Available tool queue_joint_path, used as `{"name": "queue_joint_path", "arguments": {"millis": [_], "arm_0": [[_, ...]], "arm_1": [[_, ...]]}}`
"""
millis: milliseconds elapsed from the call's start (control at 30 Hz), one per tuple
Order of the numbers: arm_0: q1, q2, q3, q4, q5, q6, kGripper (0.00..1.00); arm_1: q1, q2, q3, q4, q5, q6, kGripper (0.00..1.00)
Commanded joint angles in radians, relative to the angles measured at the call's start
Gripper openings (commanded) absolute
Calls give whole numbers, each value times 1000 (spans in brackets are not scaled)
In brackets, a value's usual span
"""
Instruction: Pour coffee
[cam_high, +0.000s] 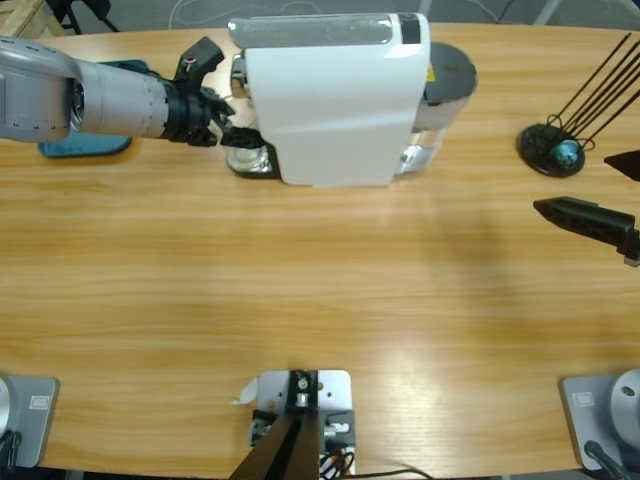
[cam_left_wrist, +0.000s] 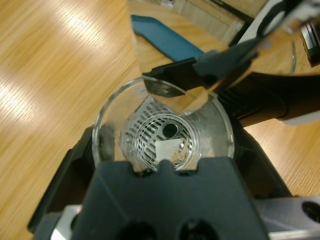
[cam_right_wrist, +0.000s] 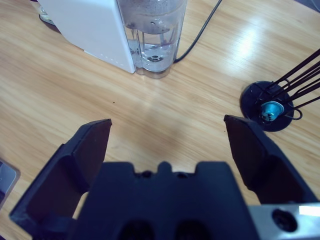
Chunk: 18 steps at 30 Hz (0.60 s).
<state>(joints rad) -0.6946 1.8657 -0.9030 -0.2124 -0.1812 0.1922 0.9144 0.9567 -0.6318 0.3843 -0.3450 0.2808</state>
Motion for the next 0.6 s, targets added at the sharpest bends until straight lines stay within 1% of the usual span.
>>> {"name": "queue_joint_path", "arguments": {"millis": [33, 267, 467, 600], "arm_0": [[-13, 58, 21, -10, -12, 6, 990], [-13, -9, 36, 10, 2, 6, 1000], [-13, -136, 46, 83, 6, 13, 1000], [-37, -215, 76, 116, 6, 13, 1000]], "arm_1": [[-11, -16, 35, -8, 11, 1, 977], [-11, -17, 35, -8, 14, 1, 977], [-11, -12, 35, -11, 14, 1, 977], [-11, -3, 35, -13, 22, 0, 977]]}}
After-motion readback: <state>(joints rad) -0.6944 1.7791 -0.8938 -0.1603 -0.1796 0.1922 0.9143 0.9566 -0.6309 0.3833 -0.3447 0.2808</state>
